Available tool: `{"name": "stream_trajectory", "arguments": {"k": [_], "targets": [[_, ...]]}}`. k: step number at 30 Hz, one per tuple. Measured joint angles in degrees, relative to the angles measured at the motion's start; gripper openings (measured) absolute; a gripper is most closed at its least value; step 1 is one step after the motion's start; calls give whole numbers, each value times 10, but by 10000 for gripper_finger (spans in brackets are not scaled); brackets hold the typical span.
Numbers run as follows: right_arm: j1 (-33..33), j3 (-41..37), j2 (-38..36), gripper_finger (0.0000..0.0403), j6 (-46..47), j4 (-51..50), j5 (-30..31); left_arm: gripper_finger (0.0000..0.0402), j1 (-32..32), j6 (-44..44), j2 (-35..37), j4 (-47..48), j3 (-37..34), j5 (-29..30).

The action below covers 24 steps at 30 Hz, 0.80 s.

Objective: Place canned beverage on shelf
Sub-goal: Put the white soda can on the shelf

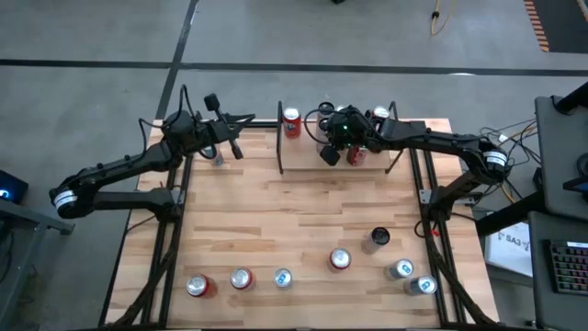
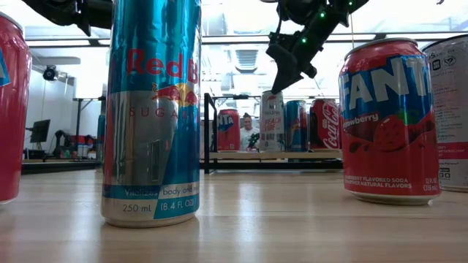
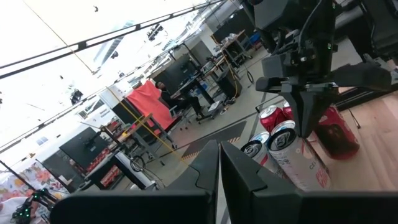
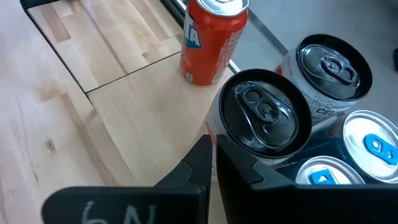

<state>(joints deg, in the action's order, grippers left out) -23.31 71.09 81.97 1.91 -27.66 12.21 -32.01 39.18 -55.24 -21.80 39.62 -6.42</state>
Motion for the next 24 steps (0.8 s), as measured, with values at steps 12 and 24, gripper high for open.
{"name": "stream_trajectory", "arguments": {"k": [12,24], "targets": [[8,-5,0,12,27,1,-6,0,0,0,0,1,0,0],[8,-18,0,12,19,23,43,0,0,0,0,1,0,0]]}}
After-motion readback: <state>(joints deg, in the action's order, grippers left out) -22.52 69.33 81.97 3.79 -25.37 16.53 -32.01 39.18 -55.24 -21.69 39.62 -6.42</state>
